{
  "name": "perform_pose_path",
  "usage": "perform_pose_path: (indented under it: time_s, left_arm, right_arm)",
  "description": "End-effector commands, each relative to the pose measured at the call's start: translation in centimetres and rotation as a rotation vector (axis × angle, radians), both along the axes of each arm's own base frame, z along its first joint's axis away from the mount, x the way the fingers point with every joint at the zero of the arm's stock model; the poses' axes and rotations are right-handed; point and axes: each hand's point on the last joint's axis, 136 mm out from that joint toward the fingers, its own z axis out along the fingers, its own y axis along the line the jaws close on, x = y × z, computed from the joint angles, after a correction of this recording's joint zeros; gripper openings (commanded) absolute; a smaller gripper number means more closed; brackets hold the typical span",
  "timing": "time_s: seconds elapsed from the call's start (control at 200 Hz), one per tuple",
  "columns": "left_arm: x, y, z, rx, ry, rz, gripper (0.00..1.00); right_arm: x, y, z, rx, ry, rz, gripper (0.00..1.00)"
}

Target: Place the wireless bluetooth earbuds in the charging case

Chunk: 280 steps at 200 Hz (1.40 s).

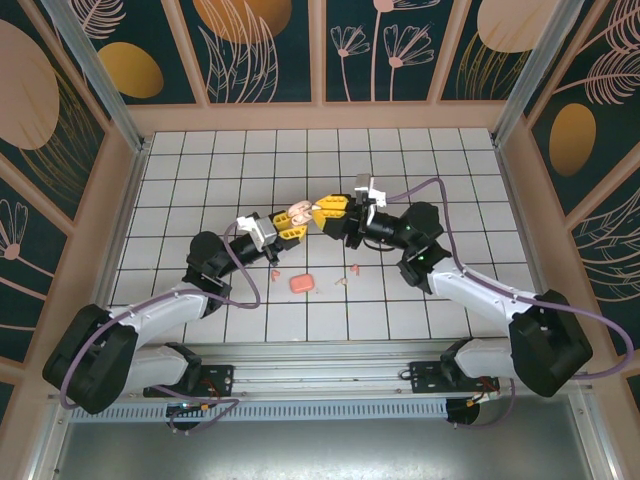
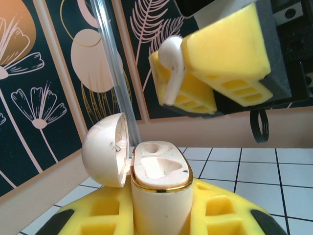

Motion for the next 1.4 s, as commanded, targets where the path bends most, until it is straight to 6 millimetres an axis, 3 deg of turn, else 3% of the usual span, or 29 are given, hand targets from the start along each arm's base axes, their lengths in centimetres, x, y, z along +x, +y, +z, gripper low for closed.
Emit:
perform_pose_path:
  time_s: [0.0, 0.846, 1.396]
  left_arm:
    - [-0.9, 0.3, 1.9, -0.045, -0.060, -0.010, 0.13]
    - [-1.5, 0.1, 4.1, -0.076, -0.114, -0.033, 0.13]
    - [-1.5, -0.1, 4.3, -0.070, -0.128, -0.025, 0.13]
  right_arm:
    - [-0.1, 0.3, 1.4, 0.047, -0.028, 0.001, 0.23]
    - [1.3, 0.6, -1.0, 0.008, 0.066, -0.058, 0.23]
    - [0.5, 1.2, -1.5, -0.019, 0.110, 0.013, 0.23]
